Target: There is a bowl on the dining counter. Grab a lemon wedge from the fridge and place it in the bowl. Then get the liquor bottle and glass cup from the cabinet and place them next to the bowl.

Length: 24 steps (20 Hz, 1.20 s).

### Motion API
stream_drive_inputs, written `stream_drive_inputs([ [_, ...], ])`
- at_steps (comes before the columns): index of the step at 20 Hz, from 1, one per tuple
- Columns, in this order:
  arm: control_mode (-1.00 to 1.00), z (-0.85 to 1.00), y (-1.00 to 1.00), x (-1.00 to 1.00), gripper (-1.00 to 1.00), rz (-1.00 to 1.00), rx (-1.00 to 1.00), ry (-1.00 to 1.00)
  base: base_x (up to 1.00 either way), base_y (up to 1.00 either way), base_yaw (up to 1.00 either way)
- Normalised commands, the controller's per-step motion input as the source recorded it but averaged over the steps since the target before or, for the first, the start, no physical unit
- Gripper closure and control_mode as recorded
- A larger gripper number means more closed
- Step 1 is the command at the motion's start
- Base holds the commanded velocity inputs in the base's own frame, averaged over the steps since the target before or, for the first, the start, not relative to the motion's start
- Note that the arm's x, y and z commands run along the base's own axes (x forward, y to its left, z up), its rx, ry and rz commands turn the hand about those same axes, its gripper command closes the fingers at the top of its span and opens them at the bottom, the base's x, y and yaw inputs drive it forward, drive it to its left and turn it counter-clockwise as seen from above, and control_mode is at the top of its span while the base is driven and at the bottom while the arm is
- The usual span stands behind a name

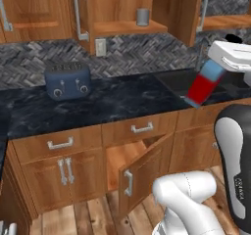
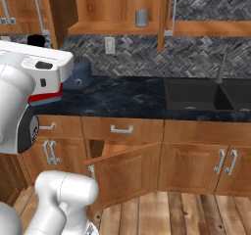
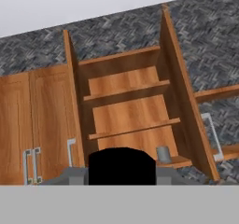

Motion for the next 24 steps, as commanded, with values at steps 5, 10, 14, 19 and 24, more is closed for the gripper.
stream_drive_inputs([
  [5,1.0,0.0,0.0,0.0,1.0,0.0,0.0,0.0,-1.0,0.18,-0.03],
  [10,1.0,0.0,0.0,0.0,1.0,0.0,0.0,0.0,-1.0,0.05,-0.01],
  [14,1.0,0.0,0.0,0.0,1.0,0.0,0.0,0.0,-1.0,0.0,0.0],
  [19,1.0,0.0,0.0,0.0,1.0,0.0,0.0,0.0,-1.0,0.0,0.0],
  [24,1.0,0.0,0.0,0.0,1.0,0.0,0.0,0.0,-1.0,-0.04,0.0],
])
